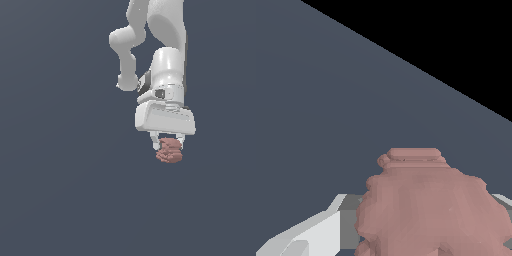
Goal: Pick up the object and move it to a goal position.
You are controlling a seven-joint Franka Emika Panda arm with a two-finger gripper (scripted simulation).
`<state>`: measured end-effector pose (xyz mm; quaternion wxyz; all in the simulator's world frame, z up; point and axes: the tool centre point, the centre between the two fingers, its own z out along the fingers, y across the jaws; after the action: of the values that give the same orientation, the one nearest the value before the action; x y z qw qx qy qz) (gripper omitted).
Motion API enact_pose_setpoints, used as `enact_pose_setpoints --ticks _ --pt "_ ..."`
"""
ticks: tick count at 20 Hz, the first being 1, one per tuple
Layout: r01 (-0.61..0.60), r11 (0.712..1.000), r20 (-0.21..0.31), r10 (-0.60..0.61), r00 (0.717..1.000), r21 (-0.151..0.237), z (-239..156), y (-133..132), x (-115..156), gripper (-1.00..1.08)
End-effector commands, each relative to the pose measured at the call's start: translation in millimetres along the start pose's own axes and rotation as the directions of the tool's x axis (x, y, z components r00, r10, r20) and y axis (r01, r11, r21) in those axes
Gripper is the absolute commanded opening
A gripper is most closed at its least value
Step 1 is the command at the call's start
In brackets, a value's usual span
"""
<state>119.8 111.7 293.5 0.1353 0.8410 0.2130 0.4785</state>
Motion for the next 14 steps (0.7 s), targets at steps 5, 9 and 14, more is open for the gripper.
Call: enact_pose_setpoints --ticks 5,9,14 --pt "-0.01 0.996 -0.142 -0.003 0.99 -0.09 -24 9 52 -1.0" --pt "-0.022 0.99 -0.224 -0.011 0.975 -0.143 -41 13 81 -1.0" --pt "-0.038 0.98 -0.305 -0.023 0.952 -0.195 -61 16 108 -1.0"
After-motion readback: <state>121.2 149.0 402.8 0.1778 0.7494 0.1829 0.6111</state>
